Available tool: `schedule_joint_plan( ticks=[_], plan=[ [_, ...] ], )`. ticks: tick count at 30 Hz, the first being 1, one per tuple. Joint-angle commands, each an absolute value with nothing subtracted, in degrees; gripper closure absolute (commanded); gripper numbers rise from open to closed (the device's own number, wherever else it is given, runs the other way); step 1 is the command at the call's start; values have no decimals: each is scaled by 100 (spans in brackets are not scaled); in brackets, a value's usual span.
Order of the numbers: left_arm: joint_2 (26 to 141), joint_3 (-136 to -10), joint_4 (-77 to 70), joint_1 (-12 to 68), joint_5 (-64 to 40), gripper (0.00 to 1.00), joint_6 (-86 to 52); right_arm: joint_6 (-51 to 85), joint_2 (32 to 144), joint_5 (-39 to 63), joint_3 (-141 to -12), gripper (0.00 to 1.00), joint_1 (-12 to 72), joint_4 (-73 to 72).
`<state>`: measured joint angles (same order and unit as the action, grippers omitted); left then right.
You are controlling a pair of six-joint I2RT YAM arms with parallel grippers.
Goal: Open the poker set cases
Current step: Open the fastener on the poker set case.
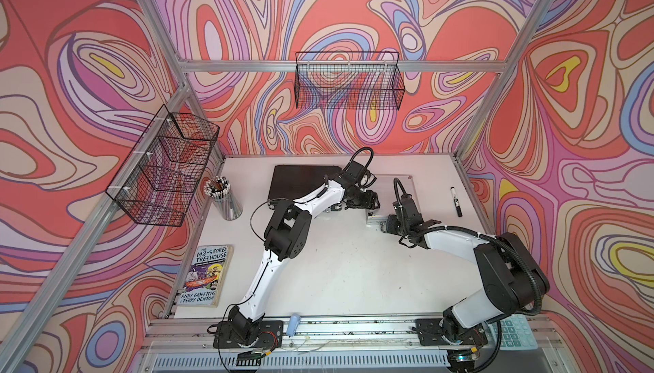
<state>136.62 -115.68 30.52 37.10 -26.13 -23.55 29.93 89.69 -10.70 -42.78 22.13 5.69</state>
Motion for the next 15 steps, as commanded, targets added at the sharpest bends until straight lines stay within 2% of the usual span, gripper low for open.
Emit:
schedule_joint_plan(
  ticks=[1,5,15],
  plan=[
    [13527,-11375,3210,3718,-2575,33,-2243,3168,8847,-1579,-4269,77,2195,554],
    [13531,-11355,3173,3721,-2609,33,-2276,3275,8605,-1697,-4104,80,2195,622],
    [13518,-11296,3122,3726,-2619,33,-2281,3754,8198,-1735,-3595,78,2220,524]
  ],
)
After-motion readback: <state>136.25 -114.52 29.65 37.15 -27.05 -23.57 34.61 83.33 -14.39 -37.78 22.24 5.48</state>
